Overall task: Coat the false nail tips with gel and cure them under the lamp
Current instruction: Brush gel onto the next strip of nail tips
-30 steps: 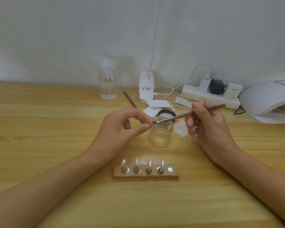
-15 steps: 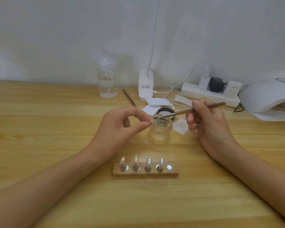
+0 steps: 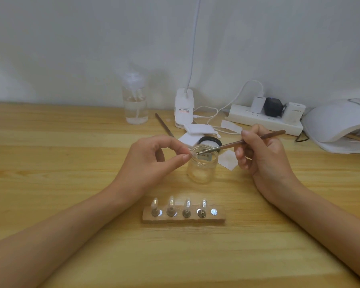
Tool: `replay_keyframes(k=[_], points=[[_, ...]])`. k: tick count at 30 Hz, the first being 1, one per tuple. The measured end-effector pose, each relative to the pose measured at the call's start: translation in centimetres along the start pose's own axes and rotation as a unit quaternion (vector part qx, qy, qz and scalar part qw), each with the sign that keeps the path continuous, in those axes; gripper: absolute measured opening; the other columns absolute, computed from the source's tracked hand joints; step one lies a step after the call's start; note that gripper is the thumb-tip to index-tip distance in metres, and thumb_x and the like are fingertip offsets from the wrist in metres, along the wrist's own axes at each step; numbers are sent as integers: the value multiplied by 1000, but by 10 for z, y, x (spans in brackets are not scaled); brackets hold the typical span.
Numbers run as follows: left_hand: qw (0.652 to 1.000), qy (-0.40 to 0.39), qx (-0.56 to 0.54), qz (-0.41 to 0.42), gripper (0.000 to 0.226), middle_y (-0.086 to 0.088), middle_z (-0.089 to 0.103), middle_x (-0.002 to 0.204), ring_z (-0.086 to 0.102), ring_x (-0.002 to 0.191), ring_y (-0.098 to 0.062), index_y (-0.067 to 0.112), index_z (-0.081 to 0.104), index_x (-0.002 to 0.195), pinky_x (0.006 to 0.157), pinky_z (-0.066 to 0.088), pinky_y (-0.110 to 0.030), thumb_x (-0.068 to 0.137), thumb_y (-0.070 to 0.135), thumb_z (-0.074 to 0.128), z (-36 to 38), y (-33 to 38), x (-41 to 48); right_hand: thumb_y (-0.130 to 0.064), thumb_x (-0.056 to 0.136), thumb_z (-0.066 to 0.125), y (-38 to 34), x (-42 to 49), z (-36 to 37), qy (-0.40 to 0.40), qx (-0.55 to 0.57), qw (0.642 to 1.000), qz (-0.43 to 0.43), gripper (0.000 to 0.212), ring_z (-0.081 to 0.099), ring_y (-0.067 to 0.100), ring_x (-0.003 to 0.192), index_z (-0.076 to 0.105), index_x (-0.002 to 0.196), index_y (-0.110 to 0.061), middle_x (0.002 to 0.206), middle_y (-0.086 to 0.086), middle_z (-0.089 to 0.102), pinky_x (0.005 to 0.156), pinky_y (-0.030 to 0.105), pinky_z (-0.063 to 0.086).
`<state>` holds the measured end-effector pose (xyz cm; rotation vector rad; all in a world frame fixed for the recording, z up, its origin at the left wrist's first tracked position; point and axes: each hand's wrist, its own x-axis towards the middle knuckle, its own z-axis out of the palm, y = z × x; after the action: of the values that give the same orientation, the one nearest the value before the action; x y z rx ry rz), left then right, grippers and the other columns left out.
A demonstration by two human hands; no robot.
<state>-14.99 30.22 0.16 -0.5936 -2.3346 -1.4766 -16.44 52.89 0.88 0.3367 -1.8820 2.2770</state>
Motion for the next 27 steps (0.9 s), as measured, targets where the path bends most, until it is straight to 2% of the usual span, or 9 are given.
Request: replay_keyframes(k=[2,5,9,14,18,22,25,27], points=[[1000,2,2,-3,7,32,55,54,35,46,-3,24,74,81,49,30,-7,83,18,77,1,0,0,-18,101,52,-1,0,-1,-5,17,1000,-12,34,52,9,50,52,67,-22,56,0,58,45,17,41],[1000,3,10,-4,8,34,51,50,35,44,-2,22,73,81,48,30,-6,83,16,76,1,1,0,-20,99,54,0,-1,1,-32,11,999,-31,33,54,11,52,53,66,-24,58,1,59,46,19,43],[1000,-1,3,-8,5,33,52,50,35,44,-3,20,74,81,48,29,-7,84,16,76,1,3,-1,-14,100,52,0,-1,0,14,-5,1000,-18,35,51,10,49,50,66,-21,54,1,57,43,18,40],[1000,0,0,-10,8,32,52,49,33,45,-4,22,73,79,47,29,-8,83,16,76,1,3,-1,-20,97,54,-1,-2,0,-20,2,999,-49,28,53,11,50,50,70,-21,57,1,58,44,18,41],[1000,-3,-4,-8,5,32,53,50,33,45,-3,21,74,81,47,29,-7,84,16,76,0,4,-1,-15,101,52,-1,-2,-2,17,-23,999,-43,32,50,11,48,49,69,-20,54,0,57,43,18,39],[1000,1,-4,-12,7,32,53,50,34,45,-4,21,73,79,47,29,-8,83,16,76,1,3,-1,-22,97,55,-2,-3,0,-20,1,999,-49,30,52,11,50,53,68,-24,57,1,58,44,18,40],[1000,0,-8,-14,5,32,53,49,34,44,-4,19,74,80,47,29,-7,83,16,76,1,3,-1,-17,101,53,-1,-3,0,8,-38,999,-37,39,50,11,49,53,63,-28,55,0,57,43,19,39],[1000,-2,-5,-14,4,32,53,49,34,44,-3,18,74,81,47,29,-7,84,16,76,1,3,-1,-15,101,52,-1,-2,-1,27,-33,998,-37,37,49,11,48,50,65,-24,54,0,56,43,18,38]])
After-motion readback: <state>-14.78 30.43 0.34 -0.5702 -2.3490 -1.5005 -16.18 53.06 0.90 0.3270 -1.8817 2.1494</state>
